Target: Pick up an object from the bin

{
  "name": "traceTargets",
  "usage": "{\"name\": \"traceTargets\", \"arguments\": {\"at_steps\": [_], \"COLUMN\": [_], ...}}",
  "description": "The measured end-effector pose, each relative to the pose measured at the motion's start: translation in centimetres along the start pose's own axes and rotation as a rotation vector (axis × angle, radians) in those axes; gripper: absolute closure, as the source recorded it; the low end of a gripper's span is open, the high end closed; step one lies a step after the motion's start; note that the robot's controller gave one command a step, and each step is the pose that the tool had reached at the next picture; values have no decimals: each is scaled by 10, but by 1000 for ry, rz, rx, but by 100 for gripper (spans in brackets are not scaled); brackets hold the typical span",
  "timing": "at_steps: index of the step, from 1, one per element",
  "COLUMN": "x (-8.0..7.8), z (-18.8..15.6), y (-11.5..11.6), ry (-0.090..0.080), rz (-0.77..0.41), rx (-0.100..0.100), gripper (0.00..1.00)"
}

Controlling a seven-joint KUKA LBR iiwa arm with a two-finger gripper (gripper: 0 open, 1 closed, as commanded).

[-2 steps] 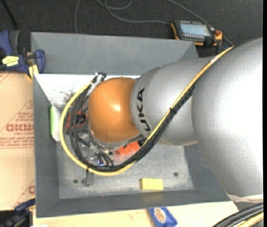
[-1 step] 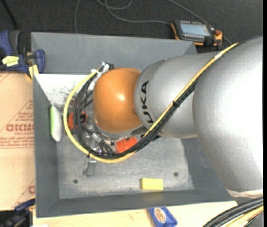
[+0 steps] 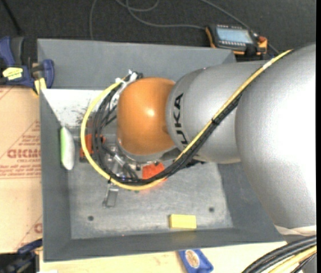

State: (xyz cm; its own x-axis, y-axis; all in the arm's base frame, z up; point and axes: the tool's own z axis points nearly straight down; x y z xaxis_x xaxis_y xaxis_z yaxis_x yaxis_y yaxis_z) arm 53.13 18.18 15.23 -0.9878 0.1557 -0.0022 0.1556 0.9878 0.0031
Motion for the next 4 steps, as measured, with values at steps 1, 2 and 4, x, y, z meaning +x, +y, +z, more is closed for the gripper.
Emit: {"name": "traceTargets", "arguments": {"at_steps": [1, 2, 4], "x": [-7, -3, -62], "z": [-51, -65, -21], "y": [9, -28, -43], "ry": [4, -2, -7], "rz": [46, -62, -215], "rx": [7, 0, 2], "gripper": [0, 0, 0]}}
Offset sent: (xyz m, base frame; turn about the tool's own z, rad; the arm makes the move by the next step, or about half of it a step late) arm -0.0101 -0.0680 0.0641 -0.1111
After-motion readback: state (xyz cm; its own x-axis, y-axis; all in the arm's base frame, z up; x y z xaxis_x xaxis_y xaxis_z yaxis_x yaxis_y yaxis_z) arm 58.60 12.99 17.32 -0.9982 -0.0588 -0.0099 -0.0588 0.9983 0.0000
